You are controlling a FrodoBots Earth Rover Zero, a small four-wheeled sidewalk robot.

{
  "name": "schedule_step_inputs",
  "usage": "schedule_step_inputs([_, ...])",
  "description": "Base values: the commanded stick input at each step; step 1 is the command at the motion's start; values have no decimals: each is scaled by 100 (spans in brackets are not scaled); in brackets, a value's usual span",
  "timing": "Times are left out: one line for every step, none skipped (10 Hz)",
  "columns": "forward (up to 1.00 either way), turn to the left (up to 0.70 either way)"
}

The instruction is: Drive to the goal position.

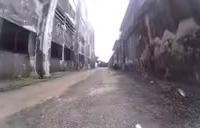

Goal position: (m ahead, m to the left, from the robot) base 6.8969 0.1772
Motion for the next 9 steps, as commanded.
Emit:
schedule_step_inputs([30, 0])
schedule_step_inputs([30, 0])
schedule_step_inputs([30, 0])
schedule_step_inputs([30, 0])
schedule_step_inputs([30, 0])
schedule_step_inputs([30, 0])
schedule_step_inputs([30, 0])
schedule_step_inputs([30, 0])
schedule_step_inputs([30, 0])
